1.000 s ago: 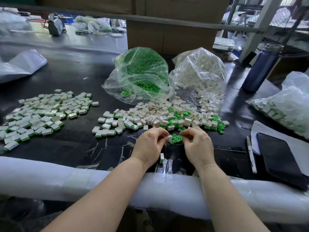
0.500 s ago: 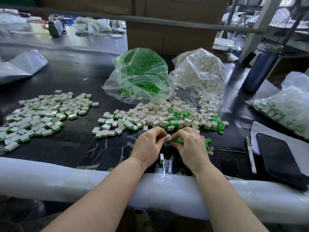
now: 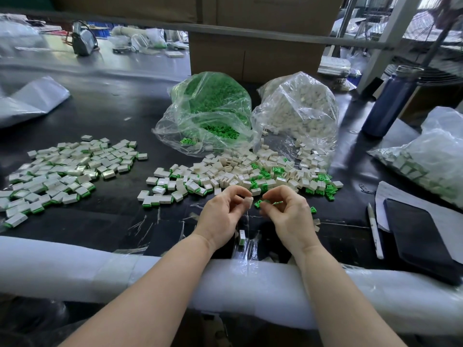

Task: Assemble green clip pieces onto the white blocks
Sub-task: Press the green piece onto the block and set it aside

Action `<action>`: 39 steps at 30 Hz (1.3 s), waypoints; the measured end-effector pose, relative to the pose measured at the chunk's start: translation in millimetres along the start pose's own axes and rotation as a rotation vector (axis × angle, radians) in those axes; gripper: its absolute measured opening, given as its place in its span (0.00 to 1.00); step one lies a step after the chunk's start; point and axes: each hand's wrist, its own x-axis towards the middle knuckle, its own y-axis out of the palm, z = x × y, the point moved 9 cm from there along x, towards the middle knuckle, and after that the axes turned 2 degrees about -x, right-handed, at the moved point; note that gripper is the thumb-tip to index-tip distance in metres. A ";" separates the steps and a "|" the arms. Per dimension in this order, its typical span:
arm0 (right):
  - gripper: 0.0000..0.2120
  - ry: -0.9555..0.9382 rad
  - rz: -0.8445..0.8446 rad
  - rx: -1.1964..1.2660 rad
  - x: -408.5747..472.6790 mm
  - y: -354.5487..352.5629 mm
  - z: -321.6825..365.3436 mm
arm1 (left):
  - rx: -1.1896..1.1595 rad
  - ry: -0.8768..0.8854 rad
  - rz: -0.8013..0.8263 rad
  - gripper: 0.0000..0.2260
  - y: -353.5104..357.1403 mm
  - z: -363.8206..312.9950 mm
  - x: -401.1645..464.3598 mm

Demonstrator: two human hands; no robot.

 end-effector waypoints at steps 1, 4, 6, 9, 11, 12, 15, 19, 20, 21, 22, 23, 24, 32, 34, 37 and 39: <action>0.08 0.010 0.001 0.027 -0.1 0.0 0.0 | -0.010 -0.014 0.002 0.09 0.2 0.9 0.2; 0.12 0.025 0.000 0.109 -0.3 -1.1 0.6 | -0.046 -0.029 0.007 0.09 1.0 2.1 0.5; 0.12 0.036 -0.006 0.164 -0.4 -1.9 0.9 | -0.047 -0.034 0.014 0.07 1.8 3.1 0.7; 0.09 0.056 -0.011 0.261 0.0 -2.6 -0.1 | -0.041 -0.034 0.045 0.05 5.1 3.5 0.8; 0.08 0.051 0.000 0.285 0.1 -2.0 1.3 | -0.066 -0.030 0.055 0.06 6.4 2.3 0.4; 0.08 0.044 0.011 0.284 0.0 -1.3 2.5 | -0.075 -0.028 0.059 0.06 6.7 2.2 0.3; 0.08 0.013 0.046 0.263 -0.9 1.4 6.3 | -0.066 -0.034 0.080 0.06 8.6 2.7 -0.4; 0.09 0.030 0.035 0.241 -0.2 0.3 3.4 | -0.069 -0.039 0.082 0.05 7.5 3.2 -0.1; 0.08 0.031 0.044 0.225 -0.2 1.3 3.1 | -0.058 -0.037 0.086 0.04 7.4 2.8 -0.1; 0.08 0.030 0.062 0.203 -0.6 3.1 3.1 | -0.045 -0.034 0.093 0.04 7.6 2.5 0.0; 0.08 0.029 0.080 0.185 -1.0 5.2 2.9 | -0.035 -0.033 0.098 0.04 7.9 2.4 -0.1; 0.09 0.030 0.091 0.175 -1.3 6.5 2.7 | -0.031 -0.034 0.098 0.03 7.9 2.4 -0.1; 0.10 0.031 0.095 0.171 -1.4 6.9 2.7 | -0.032 -0.036 0.092 0.03 7.4 2.5 -0.3; 0.09 0.006 0.064 0.109 -3.1 5.8 5.7 | -0.027 -0.056 0.070 0.03 5.5 2.7 -0.2; 0.07 0.003 0.062 0.092 -3.1 6.1 5.9 | -0.043 -0.057 0.067 0.03 4.8 2.5 0.1; 0.06 0.006 0.068 0.050 -3.2 8.8 4.6 | -0.055 -0.054 0.061 0.03 3.8 2.2 0.5; 0.07 0.024 0.078 0.027 -3.7 11.5 2.1 | -0.048 -0.057 0.057 0.03 3.7 3.4 0.5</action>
